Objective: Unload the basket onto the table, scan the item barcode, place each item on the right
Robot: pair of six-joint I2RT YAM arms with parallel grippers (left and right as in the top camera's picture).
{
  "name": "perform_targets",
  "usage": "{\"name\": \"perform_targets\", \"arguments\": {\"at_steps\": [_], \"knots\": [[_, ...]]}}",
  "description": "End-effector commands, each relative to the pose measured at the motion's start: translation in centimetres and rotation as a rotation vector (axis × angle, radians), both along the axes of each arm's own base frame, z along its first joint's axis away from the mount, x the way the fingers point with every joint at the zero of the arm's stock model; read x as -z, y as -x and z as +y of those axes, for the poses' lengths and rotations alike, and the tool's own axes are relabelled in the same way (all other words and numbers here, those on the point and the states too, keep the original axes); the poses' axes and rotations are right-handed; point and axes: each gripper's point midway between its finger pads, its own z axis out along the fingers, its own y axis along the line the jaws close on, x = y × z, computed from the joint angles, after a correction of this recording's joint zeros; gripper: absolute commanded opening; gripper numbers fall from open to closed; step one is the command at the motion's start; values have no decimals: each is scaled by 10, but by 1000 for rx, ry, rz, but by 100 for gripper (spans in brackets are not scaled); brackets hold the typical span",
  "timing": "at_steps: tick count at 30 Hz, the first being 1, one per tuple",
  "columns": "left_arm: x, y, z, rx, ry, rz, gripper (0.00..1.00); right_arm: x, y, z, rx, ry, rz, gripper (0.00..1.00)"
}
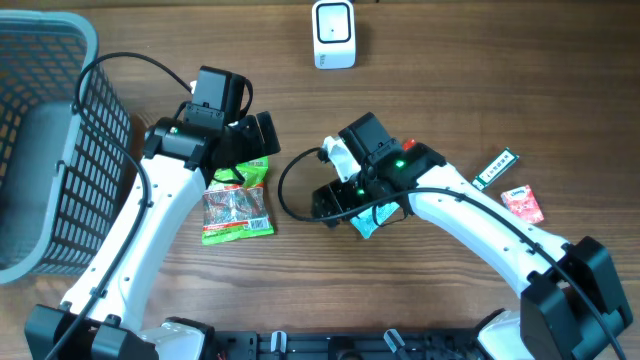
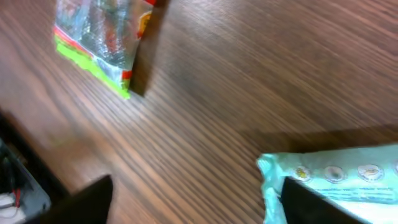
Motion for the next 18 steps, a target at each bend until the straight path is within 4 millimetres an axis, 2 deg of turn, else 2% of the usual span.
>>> {"name": "perform_targets", "arguments": {"at_steps": [1,2,4,7,11,15,18], "knots": [[-4,0,3,5,-12,-14,100,8,-22,-21,199,112,-40,74],[-4,0,3,5,-12,-14,100,9,-28,-26,229,136,-68,73],[-4,0,3,5,-12,-14,100,9,-42,-39,327,189,-120,91],[-4,0,3,5,-12,-14,100,8,-53,-52,427,237,-166,100],[-4,0,3,5,-12,-14,100,7,-56,-51,456,223,-170,99],[-4,0,3,5,-12,-14,100,8,-60,-60,530,249,-188,69],[-4,0,3,5,-12,-14,100,8,-61,-63,530,270,-208,68]]}}
